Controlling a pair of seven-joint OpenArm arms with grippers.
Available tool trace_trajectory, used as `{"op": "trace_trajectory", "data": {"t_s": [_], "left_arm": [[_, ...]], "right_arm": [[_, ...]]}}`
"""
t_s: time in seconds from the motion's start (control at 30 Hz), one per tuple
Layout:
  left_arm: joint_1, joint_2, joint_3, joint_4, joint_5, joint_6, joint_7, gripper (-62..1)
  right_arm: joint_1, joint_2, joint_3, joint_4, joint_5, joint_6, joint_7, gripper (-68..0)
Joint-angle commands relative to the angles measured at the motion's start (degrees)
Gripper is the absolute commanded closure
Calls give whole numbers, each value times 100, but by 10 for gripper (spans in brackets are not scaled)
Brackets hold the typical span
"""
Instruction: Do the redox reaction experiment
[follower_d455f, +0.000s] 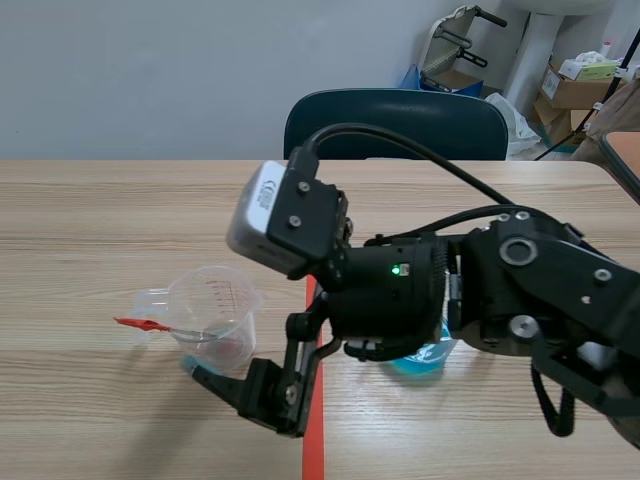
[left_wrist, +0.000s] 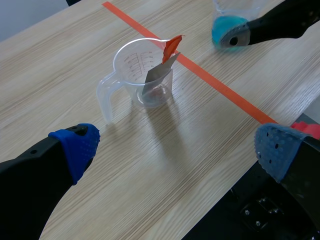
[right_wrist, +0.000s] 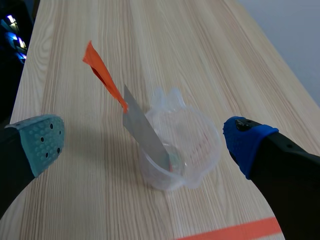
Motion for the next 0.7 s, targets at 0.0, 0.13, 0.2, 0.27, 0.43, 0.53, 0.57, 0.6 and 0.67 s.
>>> {"op": "trace_trajectory", "data": {"t_s": [0.0, 0.13, 0.2, 0.27, 0.43, 0.53, 0.57, 0.6, 0.67], "left_arm": [[68, 13, 24, -42, -72, -26, -234, -623], [149, 13, 35, -188, -76, -85, -614, -623], [175, 13, 39, -251, -79, -142, -815, -623], [184, 13, 63, -306, -76, -208, -949, -623], [181, 13, 168, -339, -74, -208, -951, -623], [181, 13, 168, -339, -74, -208, -955, -623], [179, 13, 168, -339, -74, -208, -957, -623], [166, 13, 168, -339, -74, -210, -953, -623], [151, 13, 168, -339, -74, -205, -933, -623]], "right_arm": [[149, -168, -11, -59, 4, -35, 151, -679], [391, -503, -313, -400, -199, -273, 179, -679], [472, -638, -396, -544, -289, -297, 256, -679], [505, -737, -424, -612, -310, -317, 302, -679], [518, -828, -426, -625, -393, -476, 356, -613], [518, -817, -426, -625, -433, -601, 356, -512], [518, -809, -426, -625, -433, -601, 363, -475], [518, -809, -424, -625, -433, -603, 363, -439], [518, -811, -424, -625, -435, -623, 393, -377]]}}
